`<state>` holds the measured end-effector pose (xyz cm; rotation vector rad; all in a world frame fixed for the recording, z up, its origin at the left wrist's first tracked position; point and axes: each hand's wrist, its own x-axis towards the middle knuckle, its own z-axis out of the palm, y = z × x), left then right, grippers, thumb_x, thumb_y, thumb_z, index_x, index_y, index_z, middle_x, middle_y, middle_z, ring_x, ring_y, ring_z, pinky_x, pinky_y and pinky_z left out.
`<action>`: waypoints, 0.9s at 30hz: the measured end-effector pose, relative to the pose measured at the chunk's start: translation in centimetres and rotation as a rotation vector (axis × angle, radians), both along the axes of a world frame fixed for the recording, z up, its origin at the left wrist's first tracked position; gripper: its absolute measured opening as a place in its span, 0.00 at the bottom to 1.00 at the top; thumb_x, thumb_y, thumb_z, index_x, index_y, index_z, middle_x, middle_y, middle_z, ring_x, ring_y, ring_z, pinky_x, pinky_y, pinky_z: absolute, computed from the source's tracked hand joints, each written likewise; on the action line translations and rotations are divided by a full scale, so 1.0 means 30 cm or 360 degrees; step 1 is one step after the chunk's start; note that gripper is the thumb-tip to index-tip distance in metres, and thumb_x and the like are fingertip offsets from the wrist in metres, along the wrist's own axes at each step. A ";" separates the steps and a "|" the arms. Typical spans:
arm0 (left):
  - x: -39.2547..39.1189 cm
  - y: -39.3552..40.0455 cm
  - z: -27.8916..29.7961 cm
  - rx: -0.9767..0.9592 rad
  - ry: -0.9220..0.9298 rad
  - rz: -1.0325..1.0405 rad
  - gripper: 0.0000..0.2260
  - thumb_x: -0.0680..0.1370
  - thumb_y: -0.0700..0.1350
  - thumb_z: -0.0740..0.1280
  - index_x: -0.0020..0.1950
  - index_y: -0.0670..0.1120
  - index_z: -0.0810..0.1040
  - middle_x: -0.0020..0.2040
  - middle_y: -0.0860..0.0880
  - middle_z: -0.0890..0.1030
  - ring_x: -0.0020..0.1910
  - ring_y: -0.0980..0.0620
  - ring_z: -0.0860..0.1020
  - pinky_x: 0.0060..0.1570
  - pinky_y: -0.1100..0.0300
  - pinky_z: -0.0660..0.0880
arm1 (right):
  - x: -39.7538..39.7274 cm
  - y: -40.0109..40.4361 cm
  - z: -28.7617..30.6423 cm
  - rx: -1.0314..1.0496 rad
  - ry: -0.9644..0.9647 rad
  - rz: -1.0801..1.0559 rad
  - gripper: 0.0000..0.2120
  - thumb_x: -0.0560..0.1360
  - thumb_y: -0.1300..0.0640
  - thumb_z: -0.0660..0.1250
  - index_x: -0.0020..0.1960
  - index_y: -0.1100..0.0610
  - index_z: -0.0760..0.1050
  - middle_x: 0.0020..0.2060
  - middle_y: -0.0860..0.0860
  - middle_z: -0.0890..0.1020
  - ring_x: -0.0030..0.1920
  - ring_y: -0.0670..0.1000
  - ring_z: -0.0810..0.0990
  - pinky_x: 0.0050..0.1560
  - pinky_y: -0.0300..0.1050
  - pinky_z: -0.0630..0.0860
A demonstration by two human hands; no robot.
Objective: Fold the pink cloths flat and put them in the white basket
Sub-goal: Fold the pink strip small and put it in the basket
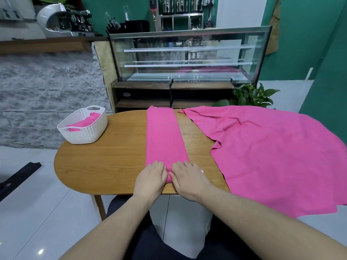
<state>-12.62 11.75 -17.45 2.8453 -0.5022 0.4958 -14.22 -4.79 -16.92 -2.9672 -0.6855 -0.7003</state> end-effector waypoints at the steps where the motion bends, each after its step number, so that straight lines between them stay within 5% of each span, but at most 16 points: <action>1: 0.000 -0.011 0.012 -0.0032 0.0058 0.0032 0.09 0.82 0.44 0.58 0.42 0.48 0.66 0.38 0.50 0.68 0.38 0.44 0.72 0.37 0.50 0.68 | -0.002 -0.004 -0.010 0.0001 -0.0082 -0.0013 0.11 0.81 0.49 0.53 0.47 0.54 0.69 0.42 0.51 0.77 0.41 0.56 0.75 0.40 0.54 0.71; 6: 0.001 -0.041 0.047 -0.0146 0.0167 0.0189 0.10 0.85 0.51 0.50 0.47 0.48 0.62 0.36 0.50 0.72 0.40 0.41 0.76 0.36 0.53 0.65 | -0.013 -0.021 -0.050 0.0051 -0.0139 0.0081 0.11 0.81 0.49 0.55 0.49 0.54 0.70 0.49 0.50 0.77 0.48 0.54 0.75 0.50 0.54 0.72; 12: -0.015 -0.018 0.020 -0.0015 -0.0078 0.0135 0.16 0.84 0.53 0.52 0.40 0.49 0.69 0.37 0.50 0.75 0.37 0.44 0.76 0.34 0.54 0.62 | 0.016 -0.014 -0.008 -0.0060 -0.0135 0.0101 0.12 0.79 0.50 0.54 0.45 0.55 0.71 0.37 0.51 0.76 0.34 0.54 0.73 0.37 0.50 0.72; 15: -0.039 0.015 -0.025 0.0097 -0.0287 0.0069 0.15 0.83 0.50 0.55 0.37 0.49 0.71 0.37 0.52 0.72 0.36 0.47 0.70 0.36 0.54 0.60 | 0.015 0.013 0.005 -0.0005 -0.0013 0.0105 0.14 0.80 0.50 0.50 0.48 0.56 0.70 0.37 0.52 0.77 0.33 0.56 0.76 0.34 0.52 0.72; 20: -0.031 0.020 -0.013 -0.0119 -0.0198 -0.0055 0.14 0.83 0.52 0.51 0.39 0.50 0.66 0.35 0.51 0.71 0.34 0.46 0.71 0.32 0.52 0.66 | 0.031 0.020 -0.005 0.0136 -0.0021 0.0067 0.14 0.81 0.48 0.49 0.47 0.55 0.67 0.35 0.52 0.78 0.32 0.57 0.78 0.30 0.51 0.71; 27: -0.022 -0.025 0.058 -0.0047 0.0140 0.0210 0.11 0.85 0.54 0.49 0.47 0.49 0.63 0.39 0.47 0.78 0.43 0.40 0.79 0.37 0.53 0.66 | -0.035 0.002 -0.030 -0.0004 -0.0221 -0.0036 0.13 0.82 0.47 0.54 0.47 0.54 0.72 0.49 0.50 0.77 0.49 0.55 0.74 0.48 0.57 0.70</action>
